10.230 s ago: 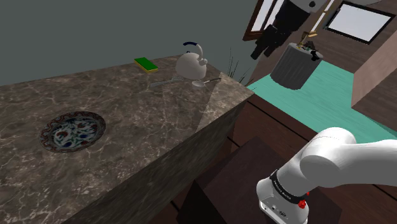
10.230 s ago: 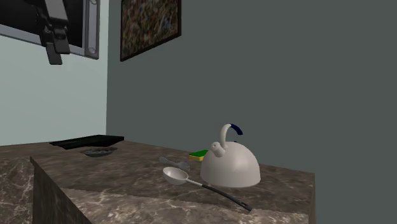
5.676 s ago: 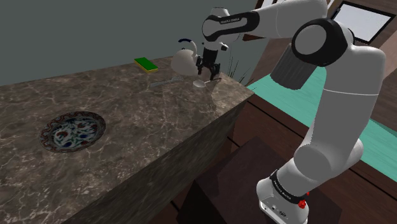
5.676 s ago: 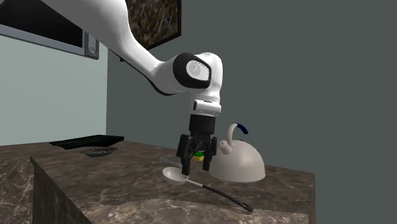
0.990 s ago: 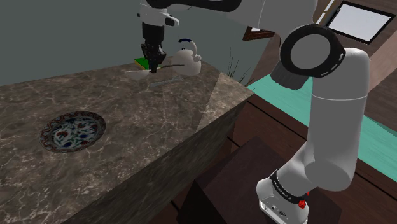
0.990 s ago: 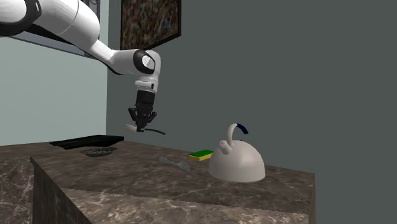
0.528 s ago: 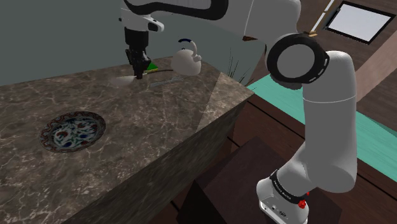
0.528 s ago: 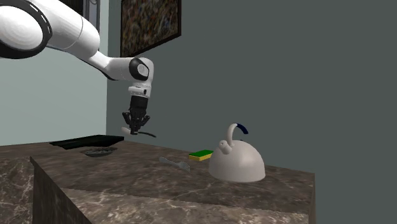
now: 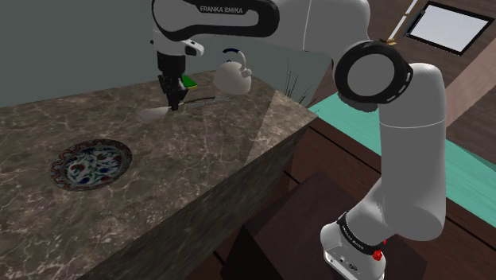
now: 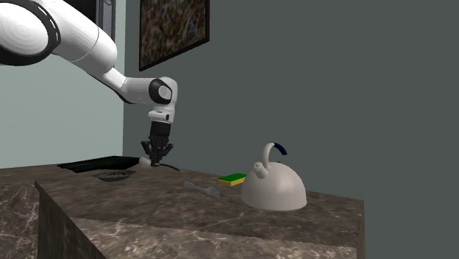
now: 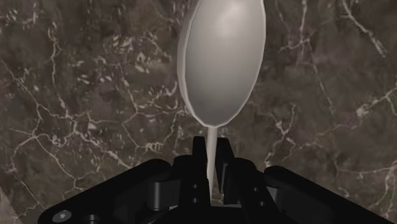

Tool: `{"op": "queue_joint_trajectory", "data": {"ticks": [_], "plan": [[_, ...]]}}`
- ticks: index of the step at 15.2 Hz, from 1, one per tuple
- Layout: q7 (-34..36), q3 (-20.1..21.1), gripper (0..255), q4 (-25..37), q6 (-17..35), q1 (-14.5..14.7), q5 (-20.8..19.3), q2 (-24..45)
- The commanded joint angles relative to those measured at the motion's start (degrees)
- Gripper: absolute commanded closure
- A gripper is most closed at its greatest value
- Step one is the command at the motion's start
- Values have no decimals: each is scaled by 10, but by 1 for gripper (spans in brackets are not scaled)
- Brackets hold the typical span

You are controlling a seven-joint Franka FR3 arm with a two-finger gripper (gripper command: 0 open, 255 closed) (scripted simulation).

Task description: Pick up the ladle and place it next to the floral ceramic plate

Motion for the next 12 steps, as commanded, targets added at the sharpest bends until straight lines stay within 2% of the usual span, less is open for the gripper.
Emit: {"op": "queue_joint_trajectory", "data": {"ticks": [1, 9, 12], "plan": [[0, 0, 255, -10, 14, 0, -1, 3], [-1, -3, 255, -55, 69, -2, -4, 14], [-1, -3, 255, -55, 69, -2, -4, 14]]}}
